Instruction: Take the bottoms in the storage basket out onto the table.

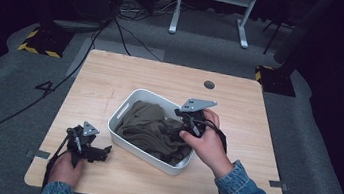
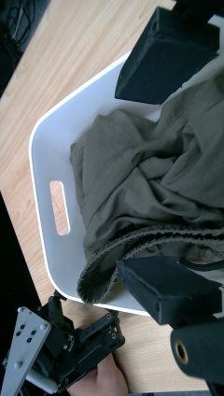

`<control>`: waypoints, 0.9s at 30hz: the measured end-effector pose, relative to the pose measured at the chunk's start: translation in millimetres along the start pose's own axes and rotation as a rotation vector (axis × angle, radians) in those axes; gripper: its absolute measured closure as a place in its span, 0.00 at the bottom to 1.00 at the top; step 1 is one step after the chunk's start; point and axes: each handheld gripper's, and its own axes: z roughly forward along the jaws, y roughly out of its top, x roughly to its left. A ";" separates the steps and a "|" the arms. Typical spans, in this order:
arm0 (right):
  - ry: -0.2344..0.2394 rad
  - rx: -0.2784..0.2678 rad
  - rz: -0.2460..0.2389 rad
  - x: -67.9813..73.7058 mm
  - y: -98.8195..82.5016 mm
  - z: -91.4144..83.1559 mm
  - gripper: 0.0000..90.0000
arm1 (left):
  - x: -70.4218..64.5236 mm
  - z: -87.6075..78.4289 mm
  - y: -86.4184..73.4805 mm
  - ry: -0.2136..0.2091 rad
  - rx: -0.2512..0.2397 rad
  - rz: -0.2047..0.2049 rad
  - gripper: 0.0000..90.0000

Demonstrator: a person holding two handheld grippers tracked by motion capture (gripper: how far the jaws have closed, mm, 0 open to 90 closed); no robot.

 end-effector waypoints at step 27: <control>-0.010 0.240 -0.062 18.4 -7.3 80.4 0.14 | 0.0 0.0 0.0 0.000 0.000 0.000 0.00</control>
